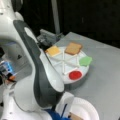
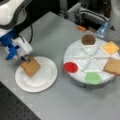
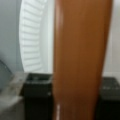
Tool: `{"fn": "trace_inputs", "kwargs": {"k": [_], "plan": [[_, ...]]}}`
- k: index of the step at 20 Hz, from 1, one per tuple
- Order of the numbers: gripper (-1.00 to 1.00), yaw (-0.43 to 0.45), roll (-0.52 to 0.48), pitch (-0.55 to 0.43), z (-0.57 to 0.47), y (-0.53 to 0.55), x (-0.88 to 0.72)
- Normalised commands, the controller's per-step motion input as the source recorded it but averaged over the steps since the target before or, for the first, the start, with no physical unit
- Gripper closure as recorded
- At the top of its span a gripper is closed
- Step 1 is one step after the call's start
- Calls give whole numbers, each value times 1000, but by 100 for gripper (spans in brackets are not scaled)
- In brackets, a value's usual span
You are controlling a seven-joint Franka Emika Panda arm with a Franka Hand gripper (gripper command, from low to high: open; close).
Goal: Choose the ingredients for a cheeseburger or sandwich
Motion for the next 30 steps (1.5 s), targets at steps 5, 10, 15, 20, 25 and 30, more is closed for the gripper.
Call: {"fn": "trace_inputs", "kwargs": {"k": [5, 10, 15, 20, 25, 30], "plan": [[100, 135, 25, -90, -113, -104, 100], [100, 110, 68, -80, -54, -86, 123], [-100, 92, 84, -71, -20, -83, 121], [-100, 86, 87, -73, -20, -82, 124], [-100, 84, 83, -77, -45, -74, 130], [-100, 108, 76, -67, -46, -88, 107]]}}
